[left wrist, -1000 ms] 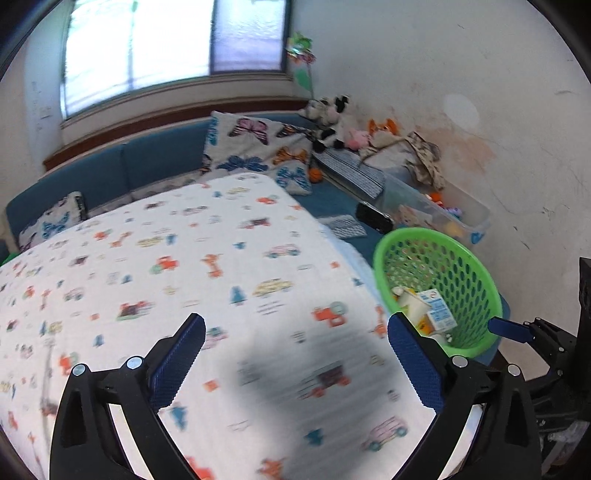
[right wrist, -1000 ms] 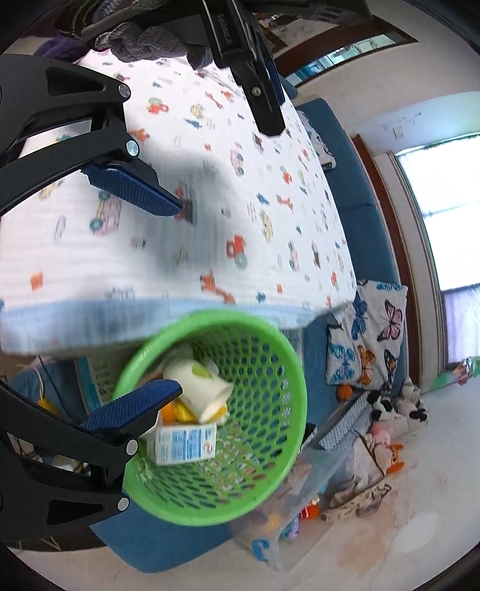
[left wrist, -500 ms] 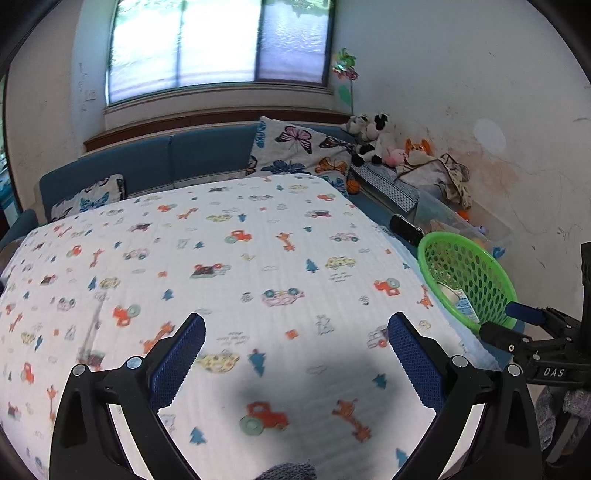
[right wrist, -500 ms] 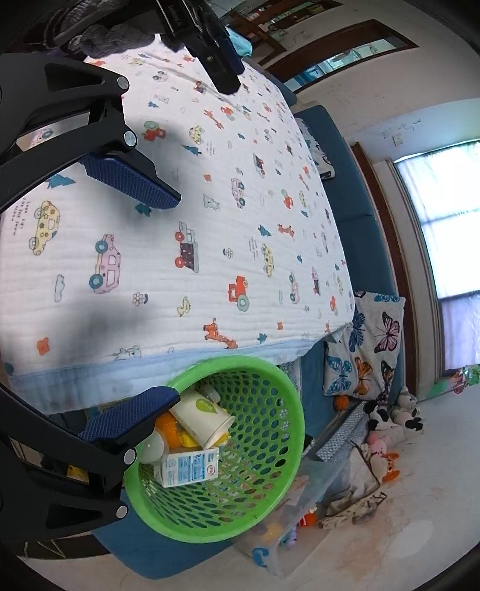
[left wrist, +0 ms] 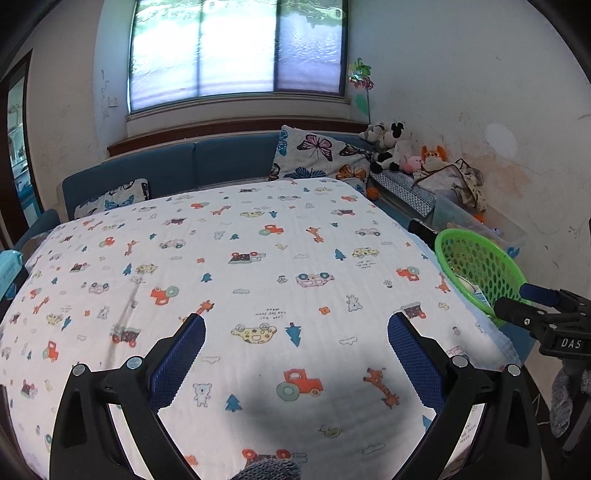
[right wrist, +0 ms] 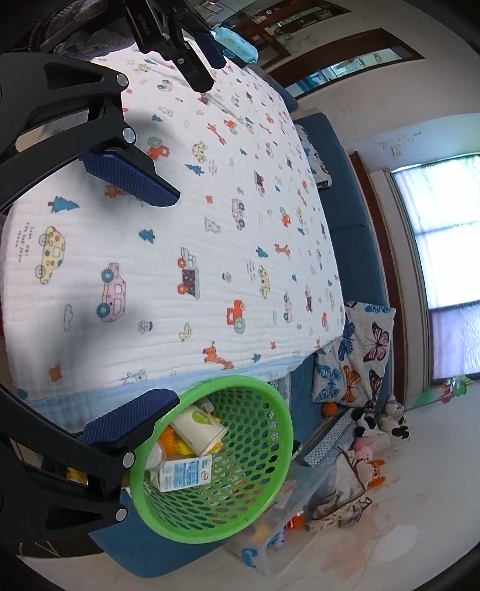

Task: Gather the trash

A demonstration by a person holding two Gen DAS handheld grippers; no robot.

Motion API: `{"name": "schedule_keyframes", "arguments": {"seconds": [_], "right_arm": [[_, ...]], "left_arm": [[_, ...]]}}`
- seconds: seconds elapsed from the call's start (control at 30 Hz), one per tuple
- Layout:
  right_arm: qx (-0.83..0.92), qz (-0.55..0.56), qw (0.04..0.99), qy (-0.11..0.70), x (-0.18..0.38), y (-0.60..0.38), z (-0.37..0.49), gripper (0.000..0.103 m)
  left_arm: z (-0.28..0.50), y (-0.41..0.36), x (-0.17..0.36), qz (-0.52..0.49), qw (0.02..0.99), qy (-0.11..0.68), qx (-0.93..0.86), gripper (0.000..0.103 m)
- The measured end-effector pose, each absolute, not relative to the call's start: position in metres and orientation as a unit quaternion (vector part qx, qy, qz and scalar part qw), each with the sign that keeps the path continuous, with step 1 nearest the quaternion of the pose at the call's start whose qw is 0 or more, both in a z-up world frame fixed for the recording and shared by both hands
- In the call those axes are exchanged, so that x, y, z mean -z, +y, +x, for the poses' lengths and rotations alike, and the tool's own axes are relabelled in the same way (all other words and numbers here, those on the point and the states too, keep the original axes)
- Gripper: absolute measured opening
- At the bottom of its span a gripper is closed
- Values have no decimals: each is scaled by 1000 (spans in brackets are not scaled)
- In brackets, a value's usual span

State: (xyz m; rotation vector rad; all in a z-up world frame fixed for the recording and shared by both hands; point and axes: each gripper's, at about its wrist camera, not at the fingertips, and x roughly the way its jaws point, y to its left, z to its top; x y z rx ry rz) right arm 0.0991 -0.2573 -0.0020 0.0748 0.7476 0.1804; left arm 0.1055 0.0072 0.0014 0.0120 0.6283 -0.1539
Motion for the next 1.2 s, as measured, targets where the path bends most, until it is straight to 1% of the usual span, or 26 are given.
{"name": "schedule_keyframes", "arguments": {"seconds": [0.5,1.2], "right_arm": [[-89,18,931,354,-3,-248,88,98],[-70,3,938,340,-5,-247,75,98]], "left_arm": [[91,11,-3,10,950,305,71,96],[86,-5,-7,18,952,293,83,96]]}}
